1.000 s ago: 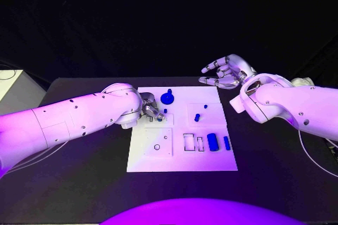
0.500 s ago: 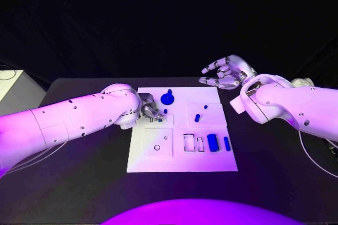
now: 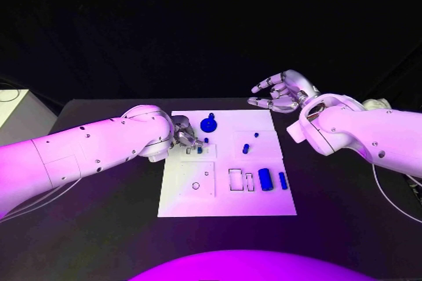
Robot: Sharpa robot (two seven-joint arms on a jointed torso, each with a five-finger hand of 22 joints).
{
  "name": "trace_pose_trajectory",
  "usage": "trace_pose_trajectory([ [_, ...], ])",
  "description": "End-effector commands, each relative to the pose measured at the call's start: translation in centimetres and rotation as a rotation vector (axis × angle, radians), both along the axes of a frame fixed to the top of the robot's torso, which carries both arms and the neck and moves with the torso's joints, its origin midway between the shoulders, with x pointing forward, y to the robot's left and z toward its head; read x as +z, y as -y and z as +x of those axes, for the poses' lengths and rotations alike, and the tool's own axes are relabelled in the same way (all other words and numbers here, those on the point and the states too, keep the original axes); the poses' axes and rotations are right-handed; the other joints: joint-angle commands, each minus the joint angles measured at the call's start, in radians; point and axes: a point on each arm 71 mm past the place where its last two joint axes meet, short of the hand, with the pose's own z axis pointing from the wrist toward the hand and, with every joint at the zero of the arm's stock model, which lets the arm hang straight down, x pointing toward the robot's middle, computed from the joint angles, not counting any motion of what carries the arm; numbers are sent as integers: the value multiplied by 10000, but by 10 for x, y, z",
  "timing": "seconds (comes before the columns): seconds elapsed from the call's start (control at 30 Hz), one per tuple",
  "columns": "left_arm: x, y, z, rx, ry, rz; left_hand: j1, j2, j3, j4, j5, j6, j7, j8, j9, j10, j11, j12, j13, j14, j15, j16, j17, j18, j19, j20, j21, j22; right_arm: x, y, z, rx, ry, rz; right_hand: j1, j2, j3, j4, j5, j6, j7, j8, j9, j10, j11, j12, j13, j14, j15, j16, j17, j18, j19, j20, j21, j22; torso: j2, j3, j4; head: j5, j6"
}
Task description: Assemble the parts on the task board
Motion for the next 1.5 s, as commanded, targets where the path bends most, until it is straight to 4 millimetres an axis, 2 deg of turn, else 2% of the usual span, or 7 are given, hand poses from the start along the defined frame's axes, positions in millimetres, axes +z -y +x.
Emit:
trace_pose_trajectory([
  [0.03, 7, 1, 1, 257, 284, -477, -111, 21, -82, 0, -55, 50, 48, -36, -3, 0, 41, 46, 12, 1040, -12, 44, 2632, -165, 50, -9, -60, 12, 0, -1, 0, 79, 3, -69, -87, 28, -56, 20, 20, -78, -9, 56, -7, 161, 53, -74, 1818, 819, 36, -58, 1923, 84, 476, 15, -87, 1911, -2, 1, -5, -4, 33],
  [0.37, 30, -12, 8, 630, 436, -1075, -81, 54, -274, -12, -107, -46, 76, -99, -7, -152, 64, -109, -197, 966, 1, -44, 2429, -125, -87, -2, -142, -183, 0, 1, 1, 44, -16, -84, -88, 34, -55, 16, 27, -83, -9, 57, -7, 159, 53, -77, 1816, 814, 36, -68, 1906, 88, 469, 15, -104, 1901, -2, 15, 5, 35, 117],
  [0.6, 48, -34, 24, 1132, 478, -1403, 981, 194, -210, -27, 119, -732, 434, -664, -235, -1315, 377, -1172, -1579, 629, 265, -409, 1663, 54, -793, 212, -593, -1086, -1, 2, 1, 22, -17, -92, -80, 51, -46, 3, 45, -91, -10, 64, -8, 153, 52, -85, 1808, 812, 34, -73, 1899, 94, 460, 14, -127, 1887, 19, 12, -2, 57, 188],
  [0.73, 55, -45, 36, 1422, 643, -1438, 1143, 184, -189, -22, 123, -964, 601, -992, -450, -1532, 517, -1330, -1809, 592, 388, -438, 1600, 75, -870, 324, -654, -1177, -1, 2, 1, 23, -22, -95, -73, 55, -42, -3, 53, -93, -10, 68, -8, 157, 51, -81, 1811, 812, 33, -74, 1900, 92, 463, 13, -122, 1891, 49, 11, -17, 14, 245],
  [1.03, 53, -44, 52, 1502, 532, -1163, 1108, 168, -235, -10, 87, -984, 647, -1078, -517, -1562, 564, -1331, -1821, 594, 430, -432, 1610, 74, -868, 364, -657, -1170, 0, 2, 0, 48, -20, -93, -73, 55, -42, -3, 53, -93, -10, 68, -8, 157, 51, -81, 1811, 812, 33, -74, 1900, 92, 463, 13, -122, 1891, 139, -12, -26, -6, 237],
  [1.13, 49, -41, 56, 1416, 250, -882, 1072, 167, -264, -7, 61, -978, 660, -1103, -540, -1594, 578, -1351, -1858, 592, 445, -432, 1607, 79, -885, 380, -669, -1192, 0, 1, 0, 71, -20, -95, -73, 55, -42, -3, 53, -93, -10, 68, -8, 157, 51, -81, 1811, 812, 33, -74, 1900, 92, 463, 13, -122, 1891, 222, -26, -37, -28, 296],
  [1.5, 37, -41, 66, 1477, -225, -209, 926, 186, -393, -4, 14, -915, 682, -1140, -590, -1665, 611, -1353, -1881, 583, 486, -432, 1600, 83, -895, 429, -677, -1192, 0, -1, -1, 125, -11, -105, -73, 55, -42, -3, 53, -93, -10, 68, -8, 157, 51, -81, 1811, 812, 33, -74, 1900, 92, 463, 13, -122, 1891, 344, -22, -74, 28, 383],
])
